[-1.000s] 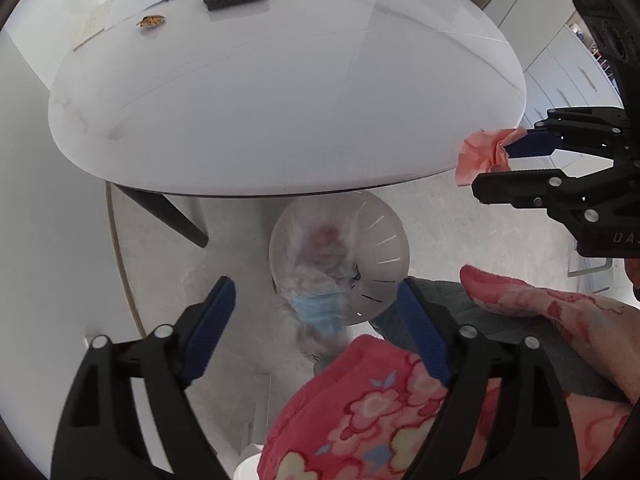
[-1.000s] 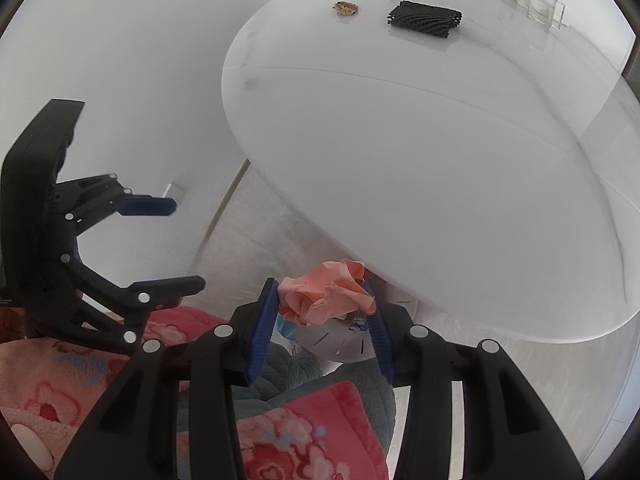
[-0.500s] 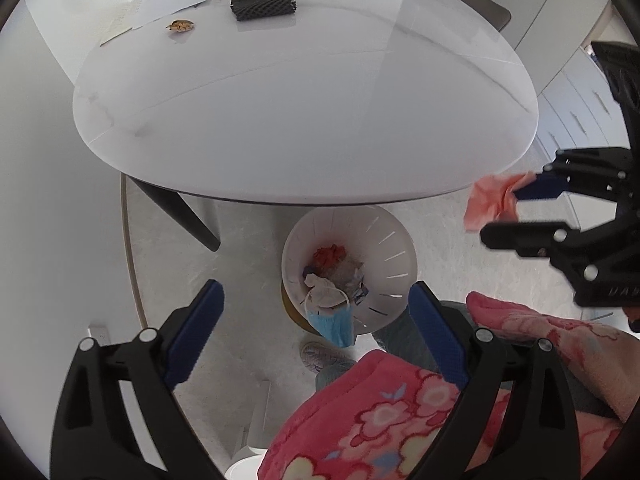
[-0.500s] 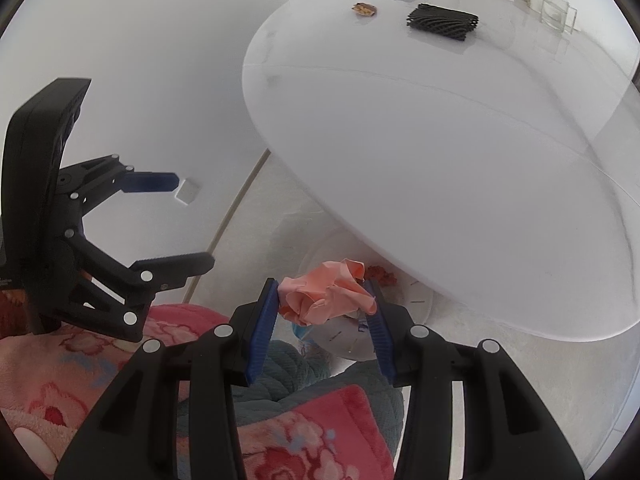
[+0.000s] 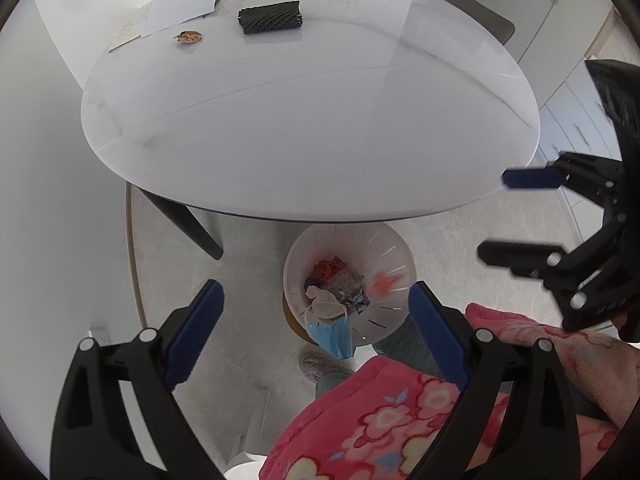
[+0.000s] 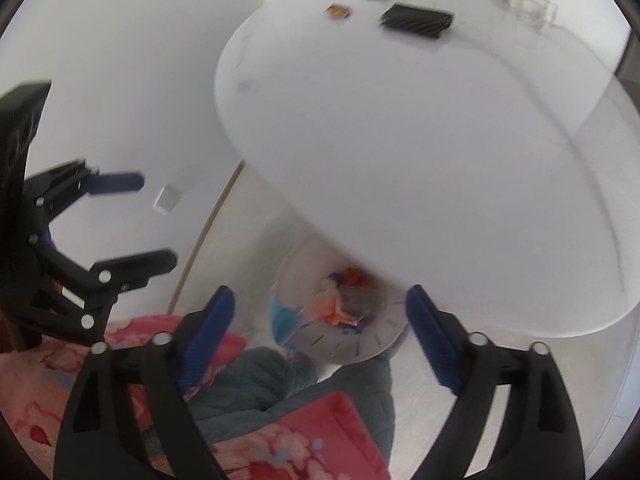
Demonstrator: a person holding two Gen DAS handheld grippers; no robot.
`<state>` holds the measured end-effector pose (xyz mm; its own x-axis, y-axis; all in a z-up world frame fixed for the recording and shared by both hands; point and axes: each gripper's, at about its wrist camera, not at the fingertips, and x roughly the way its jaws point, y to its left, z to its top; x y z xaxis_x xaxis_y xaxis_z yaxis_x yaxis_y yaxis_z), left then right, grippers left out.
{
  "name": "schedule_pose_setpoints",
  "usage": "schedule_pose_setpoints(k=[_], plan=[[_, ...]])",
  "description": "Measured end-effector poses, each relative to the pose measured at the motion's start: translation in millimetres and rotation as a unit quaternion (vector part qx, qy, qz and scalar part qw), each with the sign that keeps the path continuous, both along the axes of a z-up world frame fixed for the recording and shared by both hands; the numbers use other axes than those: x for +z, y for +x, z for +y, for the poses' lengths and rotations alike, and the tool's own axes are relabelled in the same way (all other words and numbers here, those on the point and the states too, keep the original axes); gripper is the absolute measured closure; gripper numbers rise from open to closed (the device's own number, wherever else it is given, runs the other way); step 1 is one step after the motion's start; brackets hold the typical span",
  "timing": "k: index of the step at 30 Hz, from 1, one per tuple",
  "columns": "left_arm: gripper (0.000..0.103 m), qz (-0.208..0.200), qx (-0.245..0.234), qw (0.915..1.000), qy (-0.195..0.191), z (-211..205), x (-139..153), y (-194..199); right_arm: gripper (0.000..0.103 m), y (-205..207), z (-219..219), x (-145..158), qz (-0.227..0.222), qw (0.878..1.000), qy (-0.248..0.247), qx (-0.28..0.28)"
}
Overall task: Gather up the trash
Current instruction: 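Carry both items over the wastebasket and open both tools to drop them, then move the open left tool over the brown-yellow snack wrapper on the table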
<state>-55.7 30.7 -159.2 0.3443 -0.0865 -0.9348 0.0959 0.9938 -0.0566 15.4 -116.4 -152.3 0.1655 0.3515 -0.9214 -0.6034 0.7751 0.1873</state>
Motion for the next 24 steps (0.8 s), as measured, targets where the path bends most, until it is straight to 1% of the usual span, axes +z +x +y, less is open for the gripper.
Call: schedule_pose_setpoints(k=[1,5,11,15,18,24], plan=[[0.014,0.0,0.001,1.0,0.001,0,0,0,0.009,3,-3,3,-0.006,1.0,0.0,-0.008],[0.014,-0.001,0.001,1.0,0.001,-1,0,1,0.007,9,-13,8,-0.018,0.999,-0.003,-0.028],[0.014,-0.002,0.006,1.0,0.003,-1,2,7,0.007,12,-21,4,-0.017,0.999,-0.008,-0.044],[0.013,-0.006,0.015,0.9999,-0.002,2,5,19,0.003,24,-25,6,-0.023,0.998,-0.01,-0.056],[0.013,-0.012,0.032,0.9994,-0.009,8,9,34,0.003,37,-29,8,-0.028,0.998,-0.009,-0.062],[0.013,-0.037,0.076,0.9964,0.0,24,20,85,0.003,95,-26,15,-0.044,0.996,0.001,-0.073]])
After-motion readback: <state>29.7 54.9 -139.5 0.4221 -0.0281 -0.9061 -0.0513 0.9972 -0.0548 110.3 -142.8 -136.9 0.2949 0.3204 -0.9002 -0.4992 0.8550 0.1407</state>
